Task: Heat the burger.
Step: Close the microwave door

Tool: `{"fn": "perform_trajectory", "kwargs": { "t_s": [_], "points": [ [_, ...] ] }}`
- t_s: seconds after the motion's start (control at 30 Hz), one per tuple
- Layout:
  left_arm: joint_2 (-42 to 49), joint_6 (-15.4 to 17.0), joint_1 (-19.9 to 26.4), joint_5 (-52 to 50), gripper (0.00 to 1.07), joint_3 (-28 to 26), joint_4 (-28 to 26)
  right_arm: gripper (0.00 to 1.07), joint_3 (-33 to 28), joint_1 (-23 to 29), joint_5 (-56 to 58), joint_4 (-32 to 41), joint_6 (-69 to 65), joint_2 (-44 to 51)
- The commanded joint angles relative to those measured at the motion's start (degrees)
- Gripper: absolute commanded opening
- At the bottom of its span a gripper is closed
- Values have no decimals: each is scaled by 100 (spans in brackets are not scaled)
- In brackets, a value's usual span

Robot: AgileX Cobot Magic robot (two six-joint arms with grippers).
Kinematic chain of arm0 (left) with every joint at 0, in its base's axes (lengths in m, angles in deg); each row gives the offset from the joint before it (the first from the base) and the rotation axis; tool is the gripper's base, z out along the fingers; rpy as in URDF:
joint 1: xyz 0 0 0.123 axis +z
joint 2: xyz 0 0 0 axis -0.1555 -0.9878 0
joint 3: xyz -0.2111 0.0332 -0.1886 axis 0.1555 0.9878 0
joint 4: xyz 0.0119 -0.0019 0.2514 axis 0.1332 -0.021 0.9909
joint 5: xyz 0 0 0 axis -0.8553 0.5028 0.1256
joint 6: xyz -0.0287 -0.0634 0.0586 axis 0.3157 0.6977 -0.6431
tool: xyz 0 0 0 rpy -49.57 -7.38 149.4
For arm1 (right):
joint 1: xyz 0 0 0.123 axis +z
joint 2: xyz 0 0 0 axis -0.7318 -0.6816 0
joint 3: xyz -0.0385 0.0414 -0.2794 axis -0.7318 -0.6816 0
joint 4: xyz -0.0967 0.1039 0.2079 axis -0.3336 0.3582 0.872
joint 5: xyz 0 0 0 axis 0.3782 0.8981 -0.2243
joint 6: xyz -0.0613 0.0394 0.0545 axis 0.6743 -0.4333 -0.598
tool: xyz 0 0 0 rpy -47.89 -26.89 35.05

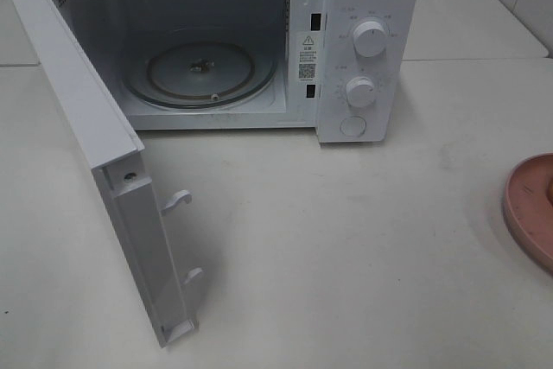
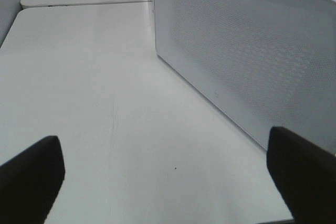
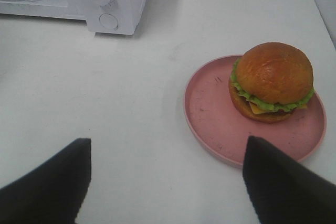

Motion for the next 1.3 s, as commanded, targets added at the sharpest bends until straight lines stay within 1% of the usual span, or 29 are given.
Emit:
{"fn": "perform_trajectory", "kwargs": {
  "t_s": [0.03,0.07,0.1,0.2,0.53,0.73,0.77,0.8,0.83,0.87,0.9,0.93,0.97,1.0,1.03,1.07,1.1,1.13,1.17,1.2,1.23,1.27,1.3],
  "points": [
    [138,52,-17,-11,100,23,34,76,-6,-229,-23,-6,52,155],
    [138,52,-17,-11,100,23,34,76,-6,-229,-23,-6,52,155],
    [126,235,0,-17,100,23,109,76,-6,-304,-23,-6,52,155],
    [126,286,0,-29,100,23,120,76,-6,-304,-23,-6,52,155],
    [115,286,0,-46,100,34,-6,76,-6,-304,-23,-6,52,155],
    [-235,269,0,-372,98,-138,23,76,-6,-304,-23,-6,52,155],
    [-435,269,0,-590,94,-166,17,76,-6,-304,-23,-6,52,155],
    [-625,269,0,-842,88,-155,29,76,-6,-304,-23,-6,52,155],
    [-625,269,0,-842,88,-155,29,76,-6,-304,-23,-6,52,155],
    [-722,269,0,-963,83,-155,57,76,-6,-304,-23,-6,52,155],
    [-722,269,0,-963,83,-155,57,76,-6,-304,-23,-6,52,155],
    [-900,269,0,-1203,72,-155,80,76,-6,-304,-23,-6,52,155],
    [-991,269,0,-1301,65,-155,86,76,-6,-304,-23,-6,52,155],
    [-991,269,0,-1301,65,-155,86,76,-6,-304,-23,-6,52,155],
    [-1152,269,0,-1467,50,-155,86,76,-6,-304,-23,-6,52,155],
    [-1341,269,0,-1639,44,-126,138,76,-6,-304,-23,-6,52,155],
    [-1341,269,0,-1639,44,-126,138,76,-6,-304,-23,-6,52,155],
    [-1450,269,0,-1730,28,-80,166,76,-6,-304,-23,-6,52,155],
    [-1450,269,0,-1730,28,-80,166,76,-6,-304,-23,-6,52,155],
    [-1690,269,0,-1954,13,63,235,76,-6,-304,-23,-6,52,155],
    [-1782,264,0,-2091,6,138,246,76,-6,-304,-23,-6,52,155],
    [-1782,264,0,-2091,6,138,246,76,-6,-304,-23,-6,52,155],
    [-1988,218,-17,-2561,0,367,258,76,-6,-304,-23,-6,52,155]
  ]
}}
